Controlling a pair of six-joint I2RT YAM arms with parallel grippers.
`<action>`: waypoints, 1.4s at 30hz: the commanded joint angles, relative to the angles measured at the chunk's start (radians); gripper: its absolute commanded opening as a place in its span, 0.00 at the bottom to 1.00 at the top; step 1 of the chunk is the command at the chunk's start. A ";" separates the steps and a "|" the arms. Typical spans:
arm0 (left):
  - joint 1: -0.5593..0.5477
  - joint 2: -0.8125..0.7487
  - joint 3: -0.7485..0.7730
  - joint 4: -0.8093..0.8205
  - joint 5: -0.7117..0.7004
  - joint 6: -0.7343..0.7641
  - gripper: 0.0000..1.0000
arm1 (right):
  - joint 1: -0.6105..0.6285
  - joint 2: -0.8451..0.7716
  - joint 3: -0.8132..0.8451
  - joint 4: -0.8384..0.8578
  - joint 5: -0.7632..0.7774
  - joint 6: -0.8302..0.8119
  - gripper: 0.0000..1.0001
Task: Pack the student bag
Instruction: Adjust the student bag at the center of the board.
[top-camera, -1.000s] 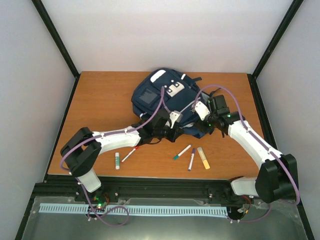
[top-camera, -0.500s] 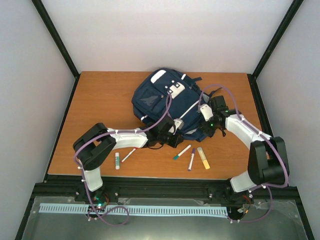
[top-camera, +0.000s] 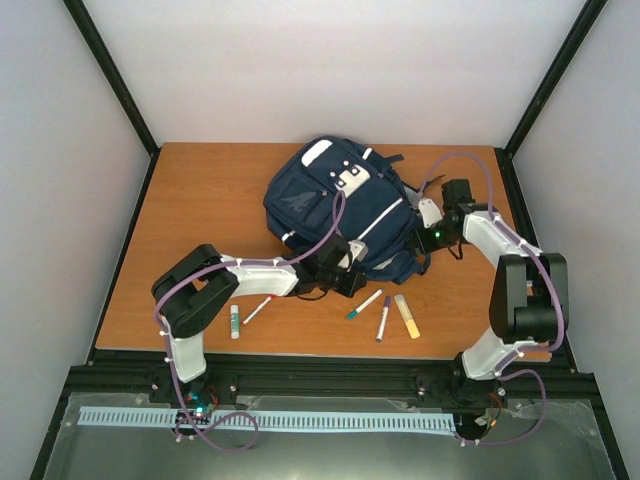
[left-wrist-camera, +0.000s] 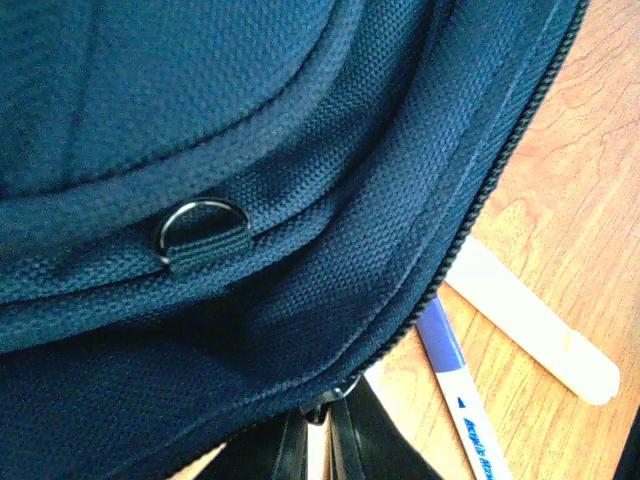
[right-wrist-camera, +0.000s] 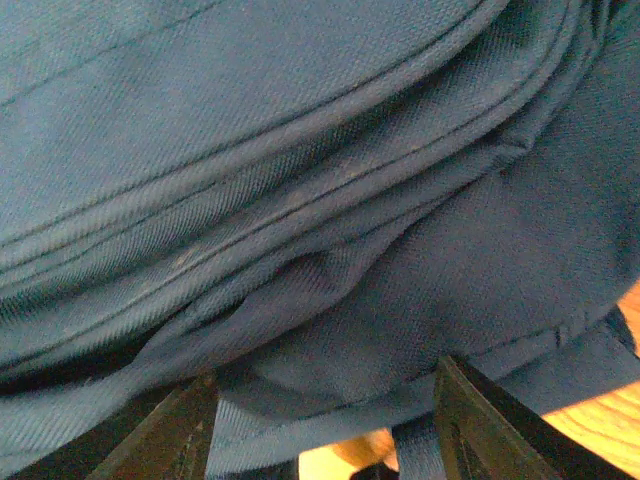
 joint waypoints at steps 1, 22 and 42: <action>-0.007 0.012 0.022 0.031 -0.008 -0.011 0.04 | -0.021 0.084 0.058 -0.018 -0.129 0.071 0.59; -0.007 0.043 0.078 -0.035 -0.110 -0.045 0.03 | -0.133 0.053 0.012 -0.110 -0.493 0.036 0.03; 0.001 0.036 0.102 -0.070 -0.164 -0.078 0.02 | -0.176 -0.021 0.004 -0.016 -0.240 0.027 0.44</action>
